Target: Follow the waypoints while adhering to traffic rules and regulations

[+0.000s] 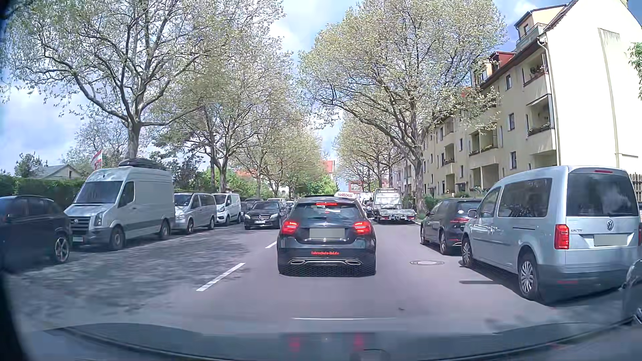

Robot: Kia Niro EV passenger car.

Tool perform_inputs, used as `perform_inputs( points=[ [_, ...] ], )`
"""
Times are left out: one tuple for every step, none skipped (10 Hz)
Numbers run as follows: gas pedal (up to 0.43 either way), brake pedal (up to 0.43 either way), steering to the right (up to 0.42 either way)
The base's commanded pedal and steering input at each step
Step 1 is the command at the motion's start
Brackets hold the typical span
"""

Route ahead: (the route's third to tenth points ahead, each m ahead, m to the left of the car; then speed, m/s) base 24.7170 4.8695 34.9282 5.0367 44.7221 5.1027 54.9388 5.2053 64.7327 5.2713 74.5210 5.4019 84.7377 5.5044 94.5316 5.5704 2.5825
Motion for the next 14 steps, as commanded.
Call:
perform_inputs(
  points=[
    [0.000, 0.079, 0.002],
    [0.000, 0.098, 0.002],
    [0.000, 0.122, -0.001],
    [0.000, 0.152, -0.004],
    [0.000, 0.171, -0.006],
    [0.000, 0.195, -0.007],
    [0.000, 0.207, -0.004],
    [0.000, 0.220, -0.004],
    [0.000, 0.232, -0.004],
    [0.000, 0.238, -0.005],
    [0.000, 0.250, -0.004],
    [0.000, 0.250, -0.004],
    [0.000, 0.262, -0.004],
    [0.000, 0.274, -0.004]
  ],
)
